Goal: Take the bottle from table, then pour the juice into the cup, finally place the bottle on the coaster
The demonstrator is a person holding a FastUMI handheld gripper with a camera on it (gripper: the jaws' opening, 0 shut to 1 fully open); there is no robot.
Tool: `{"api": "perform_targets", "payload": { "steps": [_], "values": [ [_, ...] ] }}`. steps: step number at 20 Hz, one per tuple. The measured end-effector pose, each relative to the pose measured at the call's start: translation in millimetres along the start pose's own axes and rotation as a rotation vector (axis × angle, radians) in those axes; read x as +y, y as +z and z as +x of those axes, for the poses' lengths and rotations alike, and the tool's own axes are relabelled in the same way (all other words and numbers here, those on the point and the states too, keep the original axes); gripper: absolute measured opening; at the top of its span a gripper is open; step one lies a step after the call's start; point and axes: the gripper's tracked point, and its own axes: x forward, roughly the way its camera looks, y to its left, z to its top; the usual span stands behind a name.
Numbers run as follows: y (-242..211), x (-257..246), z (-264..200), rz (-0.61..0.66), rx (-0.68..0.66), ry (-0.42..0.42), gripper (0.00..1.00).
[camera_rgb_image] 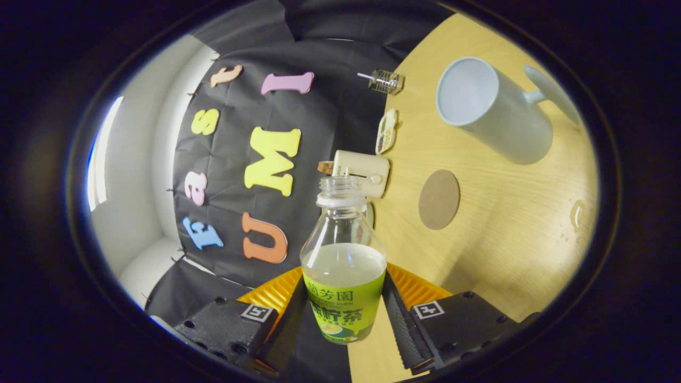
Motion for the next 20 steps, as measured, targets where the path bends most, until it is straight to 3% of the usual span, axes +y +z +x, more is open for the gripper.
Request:
{"api": "perform_targets", "payload": {
  "steps": [20],
  "values": [
    [57.7, 16.3, -31.3, 0.483, -0.040, 0.125, 0.80]
  ]
}}
